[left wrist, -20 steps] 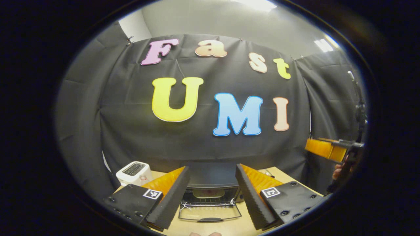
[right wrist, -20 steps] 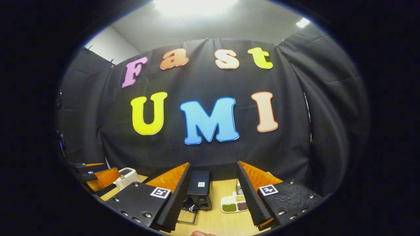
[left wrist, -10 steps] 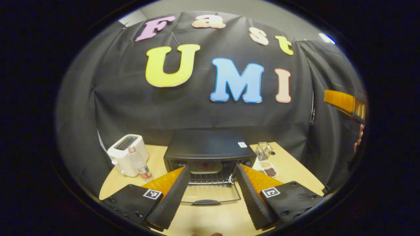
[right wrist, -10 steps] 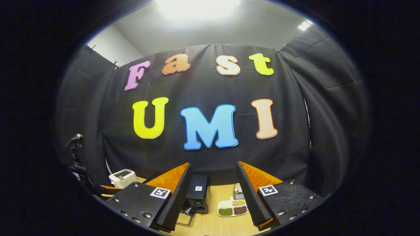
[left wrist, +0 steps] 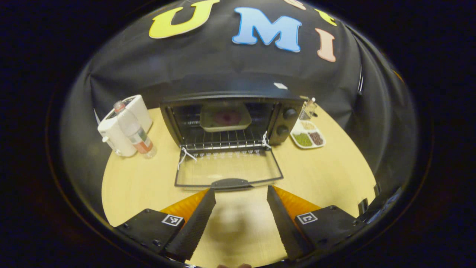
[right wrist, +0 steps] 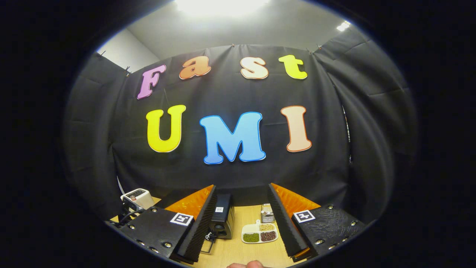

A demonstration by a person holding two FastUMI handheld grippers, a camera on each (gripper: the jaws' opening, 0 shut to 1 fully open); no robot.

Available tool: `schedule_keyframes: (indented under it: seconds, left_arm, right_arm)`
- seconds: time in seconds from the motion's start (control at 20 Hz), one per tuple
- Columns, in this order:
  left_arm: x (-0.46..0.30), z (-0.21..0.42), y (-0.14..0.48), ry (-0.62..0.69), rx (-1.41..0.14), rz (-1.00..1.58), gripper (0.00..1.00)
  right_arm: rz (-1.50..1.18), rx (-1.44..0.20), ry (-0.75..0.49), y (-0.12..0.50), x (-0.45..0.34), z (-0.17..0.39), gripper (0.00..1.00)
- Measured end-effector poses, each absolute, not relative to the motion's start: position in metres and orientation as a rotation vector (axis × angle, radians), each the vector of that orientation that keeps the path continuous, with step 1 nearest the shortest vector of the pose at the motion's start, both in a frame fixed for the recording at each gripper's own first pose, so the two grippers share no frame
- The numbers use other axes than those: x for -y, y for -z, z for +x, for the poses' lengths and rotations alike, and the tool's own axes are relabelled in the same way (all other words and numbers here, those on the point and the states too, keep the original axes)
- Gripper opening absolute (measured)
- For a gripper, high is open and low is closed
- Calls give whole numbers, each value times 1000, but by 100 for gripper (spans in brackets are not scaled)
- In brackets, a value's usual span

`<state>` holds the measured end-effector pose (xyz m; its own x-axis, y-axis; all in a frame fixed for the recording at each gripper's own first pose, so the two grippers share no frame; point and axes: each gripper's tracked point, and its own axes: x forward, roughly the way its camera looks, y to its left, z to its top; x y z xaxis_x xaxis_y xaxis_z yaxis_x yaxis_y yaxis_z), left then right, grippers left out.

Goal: Open the electric oven with the left hand, put the food in, and close the electric oven.

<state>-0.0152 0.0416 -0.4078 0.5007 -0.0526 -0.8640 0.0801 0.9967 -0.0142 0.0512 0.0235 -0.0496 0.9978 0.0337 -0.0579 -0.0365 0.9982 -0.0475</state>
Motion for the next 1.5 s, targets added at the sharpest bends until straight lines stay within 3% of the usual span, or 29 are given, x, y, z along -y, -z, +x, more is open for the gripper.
schedule_keyframes:
  seconds: [0.1, 0.2, 0.65, 0.7, 0.95, 1.05, 1.25, 1.35, 1.45, 1.5]
  left_arm:
    - [-44, -19, 428, 72, -1103, 33, 95]
    - [-45, -16, 443, 67, -1139, 27, 99]
    - [-50, -7, 492, 53, -1271, 53, 98]
    - [-51, -5, 496, 54, -1276, 56, 92]
    - [-53, 0, 511, 35, -1321, 55, 99]
    - [-53, 0, 510, 28, -1327, 50, 94]
    - [-52, 2, 510, 27, -1337, 87, 98]
    - [-49, 8, 504, 21, -1331, 53, 91]
    - [-46, 14, 502, 5, -1322, 4, 99]
    - [-47, 13, 506, 14, -1325, 12, 90]
  right_arm:
    - [-48, -59, -27, 50, -18, 53, 83]
    - [-49, -65, -9, 50, -7, 55, 83]
    - [-40, -73, 60, 54, 19, 56, 83]
    - [-42, -73, 63, 53, 20, 57, 83]
    - [-35, -93, 66, 60, 19, 64, 83]
    - [-32, -94, 69, 59, 21, 63, 83]
    - [-26, -105, 65, 63, 16, 67, 83]
    - [-29, -106, 64, 63, 15, 66, 83]
    - [-30, -107, 61, 64, 12, 66, 83]
    - [-33, -108, 61, 64, 12, 65, 83]
